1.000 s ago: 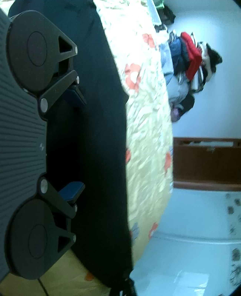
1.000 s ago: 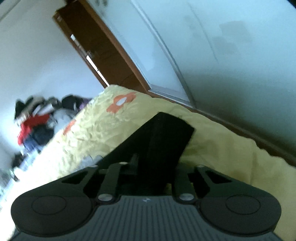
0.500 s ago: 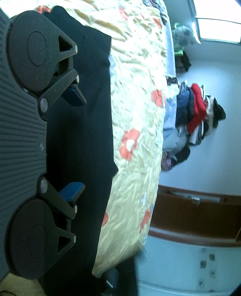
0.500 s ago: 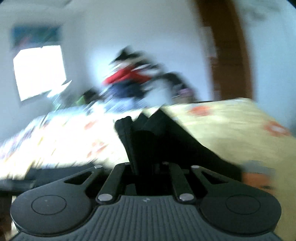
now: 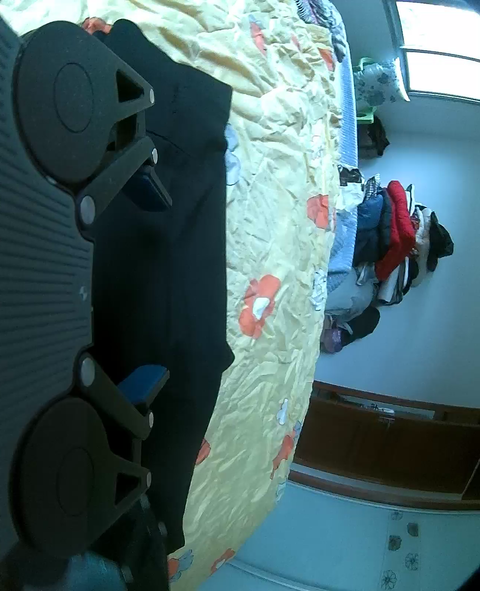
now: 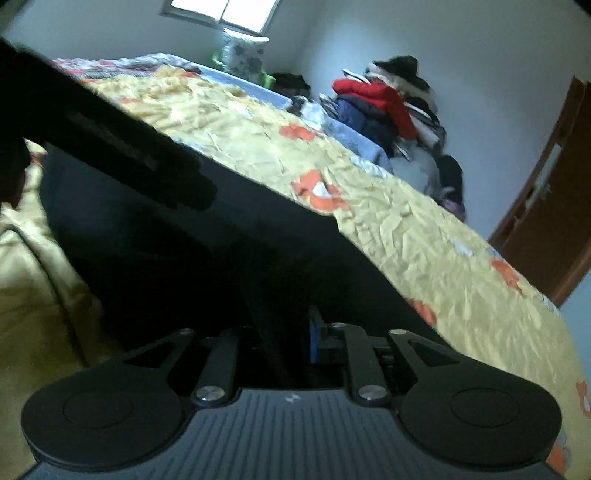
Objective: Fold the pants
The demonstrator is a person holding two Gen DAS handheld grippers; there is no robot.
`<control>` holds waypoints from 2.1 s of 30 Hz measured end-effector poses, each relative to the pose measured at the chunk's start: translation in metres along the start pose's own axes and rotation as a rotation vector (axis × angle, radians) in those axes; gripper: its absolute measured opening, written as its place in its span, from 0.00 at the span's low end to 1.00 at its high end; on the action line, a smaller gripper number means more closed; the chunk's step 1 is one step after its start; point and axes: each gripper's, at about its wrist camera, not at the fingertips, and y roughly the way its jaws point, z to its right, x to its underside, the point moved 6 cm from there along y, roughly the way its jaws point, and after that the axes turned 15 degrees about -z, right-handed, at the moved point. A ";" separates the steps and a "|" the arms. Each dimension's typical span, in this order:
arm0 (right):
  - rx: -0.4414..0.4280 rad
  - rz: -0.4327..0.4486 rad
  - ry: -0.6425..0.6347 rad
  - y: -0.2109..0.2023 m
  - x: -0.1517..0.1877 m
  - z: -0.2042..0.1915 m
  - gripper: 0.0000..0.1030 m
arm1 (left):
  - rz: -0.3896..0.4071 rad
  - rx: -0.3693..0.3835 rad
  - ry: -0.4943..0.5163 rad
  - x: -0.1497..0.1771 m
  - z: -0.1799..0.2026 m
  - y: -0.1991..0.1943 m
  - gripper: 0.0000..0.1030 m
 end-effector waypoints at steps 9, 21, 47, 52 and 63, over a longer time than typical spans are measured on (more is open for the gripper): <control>-0.082 0.210 0.540 -0.072 0.043 0.144 0.16 | -0.022 0.095 -0.017 -0.022 0.026 0.009 0.93; -0.229 -0.109 0.680 0.007 0.085 0.171 0.16 | -0.199 0.303 0.238 -0.021 0.104 0.042 0.96; -0.188 -0.128 0.390 -0.021 0.086 0.099 0.20 | -0.103 0.126 0.486 0.049 0.088 0.021 0.95; -0.116 -0.161 0.418 -0.024 0.071 0.100 0.21 | 0.046 0.007 0.416 0.045 0.037 -0.016 0.96; -0.208 -0.178 0.171 -0.011 0.024 0.020 0.63 | -0.111 -0.095 0.090 0.036 -0.090 -0.007 0.94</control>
